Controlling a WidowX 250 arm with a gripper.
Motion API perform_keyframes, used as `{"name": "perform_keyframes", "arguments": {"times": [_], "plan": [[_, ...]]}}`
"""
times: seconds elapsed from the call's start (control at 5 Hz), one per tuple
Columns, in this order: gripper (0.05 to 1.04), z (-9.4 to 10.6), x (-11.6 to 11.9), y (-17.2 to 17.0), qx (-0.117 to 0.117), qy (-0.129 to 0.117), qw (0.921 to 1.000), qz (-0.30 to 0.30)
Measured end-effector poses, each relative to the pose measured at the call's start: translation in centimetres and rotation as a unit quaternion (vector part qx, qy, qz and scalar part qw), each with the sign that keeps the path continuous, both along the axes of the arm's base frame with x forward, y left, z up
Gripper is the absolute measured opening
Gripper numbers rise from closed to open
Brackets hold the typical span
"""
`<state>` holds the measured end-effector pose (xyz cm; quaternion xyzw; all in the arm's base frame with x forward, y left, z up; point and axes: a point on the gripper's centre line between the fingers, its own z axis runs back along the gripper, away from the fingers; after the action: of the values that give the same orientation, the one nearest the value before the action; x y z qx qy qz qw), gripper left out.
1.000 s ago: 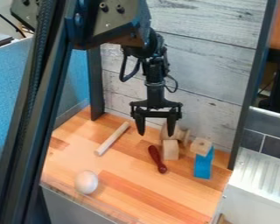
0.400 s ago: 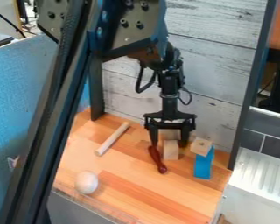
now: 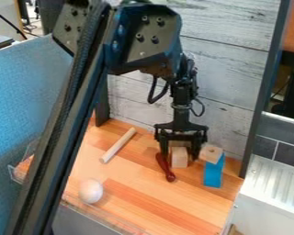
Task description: Put the rectangular block on top of the arc
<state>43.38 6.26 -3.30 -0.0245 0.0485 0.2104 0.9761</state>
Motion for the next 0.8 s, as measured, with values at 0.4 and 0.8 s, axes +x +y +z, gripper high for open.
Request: {"name": "perform_keyframes", "arguments": {"times": [0.4,0.8], "plan": [[0.589,-0.2,-0.4,0.3,0.012,0.011,0.999,-0.042],[0.589,4.9,-2.2,0.6,0.038,-0.021,0.9946,-0.094]]}}
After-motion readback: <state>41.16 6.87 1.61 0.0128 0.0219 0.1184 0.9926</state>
